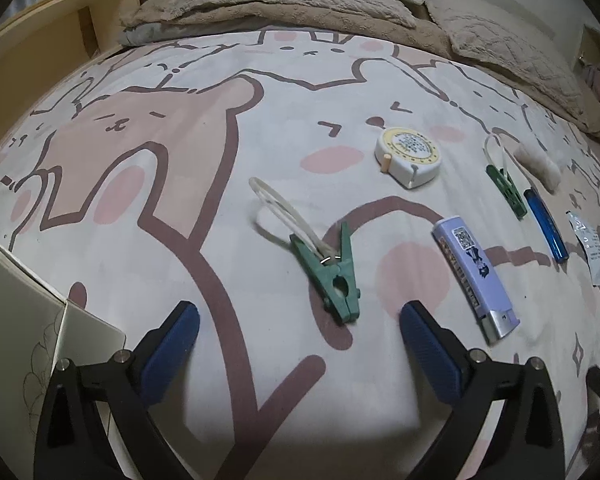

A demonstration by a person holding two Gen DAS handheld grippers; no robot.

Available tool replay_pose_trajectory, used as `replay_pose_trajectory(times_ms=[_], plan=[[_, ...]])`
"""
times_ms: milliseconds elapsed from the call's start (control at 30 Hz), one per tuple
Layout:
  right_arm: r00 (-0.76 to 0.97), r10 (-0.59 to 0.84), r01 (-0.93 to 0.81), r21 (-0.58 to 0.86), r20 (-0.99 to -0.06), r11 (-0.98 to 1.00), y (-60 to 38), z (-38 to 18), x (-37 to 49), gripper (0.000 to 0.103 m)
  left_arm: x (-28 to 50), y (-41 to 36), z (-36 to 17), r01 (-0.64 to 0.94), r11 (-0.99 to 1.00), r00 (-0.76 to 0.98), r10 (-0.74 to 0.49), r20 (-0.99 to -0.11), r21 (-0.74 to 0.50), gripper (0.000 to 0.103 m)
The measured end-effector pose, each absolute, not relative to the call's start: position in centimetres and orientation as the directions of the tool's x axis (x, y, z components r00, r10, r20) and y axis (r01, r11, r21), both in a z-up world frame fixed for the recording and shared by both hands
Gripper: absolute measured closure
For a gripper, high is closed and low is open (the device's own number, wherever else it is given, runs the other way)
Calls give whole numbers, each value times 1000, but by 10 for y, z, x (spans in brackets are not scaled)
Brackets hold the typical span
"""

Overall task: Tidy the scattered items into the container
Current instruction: 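Grasp the green clothespin with the left tool while the right tool grasps the white medicine packet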

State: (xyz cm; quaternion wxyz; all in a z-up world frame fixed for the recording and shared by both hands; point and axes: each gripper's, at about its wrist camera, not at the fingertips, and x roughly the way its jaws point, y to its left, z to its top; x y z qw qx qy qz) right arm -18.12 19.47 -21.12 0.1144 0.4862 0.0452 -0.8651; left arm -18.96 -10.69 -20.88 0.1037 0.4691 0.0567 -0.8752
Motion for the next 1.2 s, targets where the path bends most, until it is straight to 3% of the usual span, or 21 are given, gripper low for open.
replay_pose_trajectory(times_ms=[600,967,1033,1167,1200], plan=[[-517,-172,223,62,-838,-973,200,-212,-250,0,-186,-107,-209,255,-967,-566,-130,-814,-23,1],[-563,-143,181,48,-814,-982,206,-213,-269,1,-193,-106,-204,215,-976,-599,-98,-794,-43,27],[-572,-153,192,50,-806,-980,205,-212,-267,7,-193,-106,-203,207,-977,-606,-88,-791,-50,34],[-603,-145,198,30,-785,-980,202,-207,-263,36,-192,-101,-200,175,-983,-616,-71,-784,-49,54],[-608,-147,201,28,-780,-979,201,-206,-262,39,-192,-100,-200,163,-986,-618,-64,-784,-47,61]])
